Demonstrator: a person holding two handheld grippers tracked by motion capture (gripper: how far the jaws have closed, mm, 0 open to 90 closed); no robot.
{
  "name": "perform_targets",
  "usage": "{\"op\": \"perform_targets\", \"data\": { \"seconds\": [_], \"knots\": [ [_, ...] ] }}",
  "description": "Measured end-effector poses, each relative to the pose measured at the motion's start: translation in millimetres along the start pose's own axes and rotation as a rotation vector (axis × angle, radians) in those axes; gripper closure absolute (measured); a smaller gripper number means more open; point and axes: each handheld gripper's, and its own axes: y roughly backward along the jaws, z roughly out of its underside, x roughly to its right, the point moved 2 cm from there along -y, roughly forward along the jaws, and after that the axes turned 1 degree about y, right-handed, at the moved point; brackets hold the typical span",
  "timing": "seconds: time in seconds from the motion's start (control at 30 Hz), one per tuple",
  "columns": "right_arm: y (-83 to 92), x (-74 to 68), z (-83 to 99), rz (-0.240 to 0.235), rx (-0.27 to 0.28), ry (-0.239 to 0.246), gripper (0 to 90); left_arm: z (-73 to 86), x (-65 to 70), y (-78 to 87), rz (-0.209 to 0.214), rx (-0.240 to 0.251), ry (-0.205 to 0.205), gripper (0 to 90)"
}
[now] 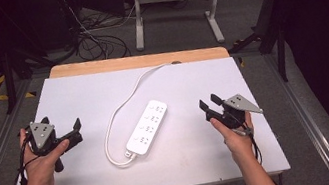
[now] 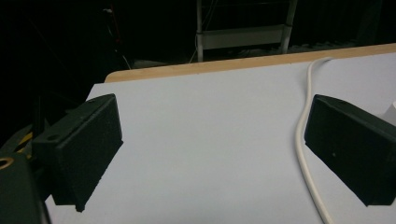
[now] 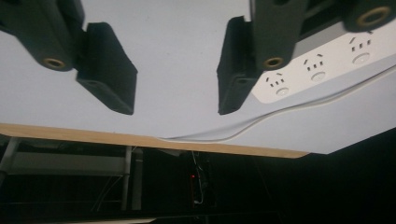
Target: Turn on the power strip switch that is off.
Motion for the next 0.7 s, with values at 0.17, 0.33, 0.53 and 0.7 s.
{"op": "perform_targets", "data": {
  "seconds": [0.17, 0.33, 0.53, 0.7],
  "knots": [
    [0.0, -1.9, 0.6, -0.028, -0.018, 0.017, 58.3, 0.1, 0.6, -0.3, 0.003, -0.006, -0.004, 5.0],
    [1.0, -3.3, -0.3, -0.055, -0.018, 0.033, 71.6, 0.2, 0.9, -0.7, 0.004, -0.006, -0.006, 5.2],
    [2.4, -4.0, -1.0, -0.078, -0.021, 0.049, 83.2, 0.6, 1.3, -1.0, 0.005, -0.007, -0.007, 5.3],
    [4.1, -4.7, -2.8, -0.095, -0.005, 0.055, 88.7, 1.2, 1.6, -1.9, 0.001, -0.015, -0.012, 5.3]
  ]
}}
